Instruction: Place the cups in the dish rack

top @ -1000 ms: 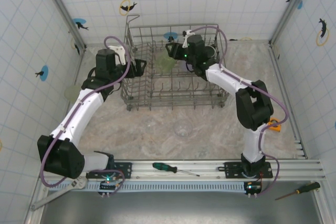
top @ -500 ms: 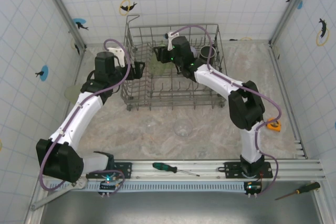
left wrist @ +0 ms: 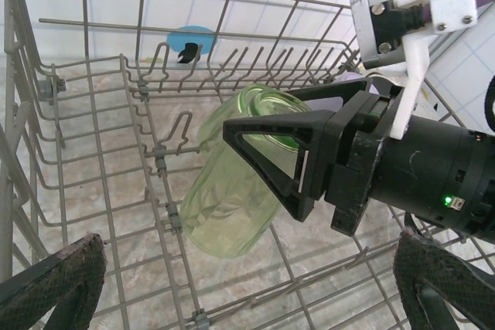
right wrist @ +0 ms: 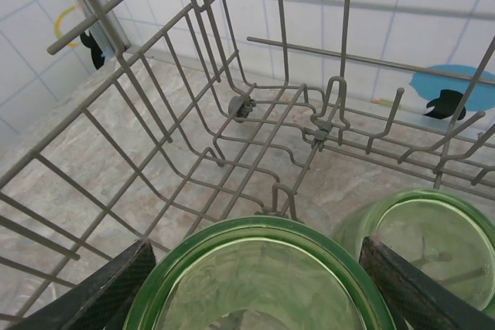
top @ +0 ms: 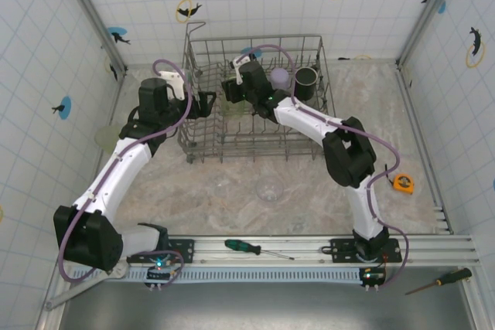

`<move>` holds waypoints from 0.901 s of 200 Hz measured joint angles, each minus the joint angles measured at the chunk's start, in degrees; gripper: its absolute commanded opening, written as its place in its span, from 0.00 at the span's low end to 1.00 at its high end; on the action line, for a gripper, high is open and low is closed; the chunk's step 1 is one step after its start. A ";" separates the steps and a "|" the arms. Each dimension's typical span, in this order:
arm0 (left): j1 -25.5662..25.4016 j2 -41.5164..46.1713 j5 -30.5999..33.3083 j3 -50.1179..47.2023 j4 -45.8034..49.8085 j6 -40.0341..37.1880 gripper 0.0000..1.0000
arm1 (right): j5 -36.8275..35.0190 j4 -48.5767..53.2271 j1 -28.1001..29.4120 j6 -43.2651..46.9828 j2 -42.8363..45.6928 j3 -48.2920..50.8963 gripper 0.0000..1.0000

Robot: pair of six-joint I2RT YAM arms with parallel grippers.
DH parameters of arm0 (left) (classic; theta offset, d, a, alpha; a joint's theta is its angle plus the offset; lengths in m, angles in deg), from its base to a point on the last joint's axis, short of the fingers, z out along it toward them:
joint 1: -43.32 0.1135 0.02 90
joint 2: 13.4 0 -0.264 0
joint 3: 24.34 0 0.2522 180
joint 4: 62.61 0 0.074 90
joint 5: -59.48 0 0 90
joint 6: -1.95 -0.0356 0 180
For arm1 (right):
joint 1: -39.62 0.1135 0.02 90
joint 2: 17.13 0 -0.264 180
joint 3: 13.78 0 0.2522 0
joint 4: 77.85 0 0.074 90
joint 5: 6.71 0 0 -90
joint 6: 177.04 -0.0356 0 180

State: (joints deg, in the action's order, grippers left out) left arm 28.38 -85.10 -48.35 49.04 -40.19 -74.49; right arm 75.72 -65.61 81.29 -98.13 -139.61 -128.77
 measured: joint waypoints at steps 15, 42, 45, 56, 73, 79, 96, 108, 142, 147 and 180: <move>0.00 0.04 0.00 -0.07 -0.07 0.00 0.97 | -0.35 0.11 0.09 0.94 -0.48 -0.68 0.41; 0.00 0.20 -0.11 -0.35 -0.42 -0.02 0.97 | -1.46 0.11 0.72 2.86 -0.92 -0.83 0.42; 0.00 0.22 -0.15 -0.37 -0.44 -0.02 0.97 | -1.49 0.11 0.81 3.08 -1.01 -0.87 0.43; 0.00 0.26 -0.15 -0.46 -0.55 -0.04 0.98 | -1.73 0.17 1.16 3.67 -1.51 -1.27 0.43; 0.00 0.37 -0.17 -0.61 -0.63 -0.04 0.97 | -1.86 0.13 1.68 4.39 -2.67 -2.03 0.44; 0.00 0.46 -0.17 -0.68 -0.66 -0.04 0.97 | -1.92 0.13 1.84 4.61 -2.99 -2.14 0.45; 0.00 0.52 -0.35 -0.72 -0.63 -0.04 0.97 | -2.03 0.26 2.14 4.94 -3.63 -2.14 0.49; 0.00 0.52 -0.39 -0.72 -0.63 -0.04 0.97 | -2.27 0.07 2.25 5.25 -3.98 -2.25 0.52; 0.00 0.57 -0.74 -0.76 -0.66 -0.04 0.97 | -2.89 0.13 2.23 5.35 -4.02 -2.36 0.61; 0.00 0.57 -0.81 -0.76 -0.66 -0.04 0.97 | -2.91 0.15 2.23 5.31 -4.02 -2.36 0.63; 0.00 0.57 -1.25 -0.76 -0.66 -0.04 0.97 | -3.15 0.44 2.23 4.81 -4.02 -2.36 0.76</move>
State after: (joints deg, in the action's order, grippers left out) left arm 28.38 -84.53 -49.59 48.28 -40.84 -74.53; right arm 72.57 -65.17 83.52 -93.33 -143.63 -131.13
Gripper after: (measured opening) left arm 0.975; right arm 0.720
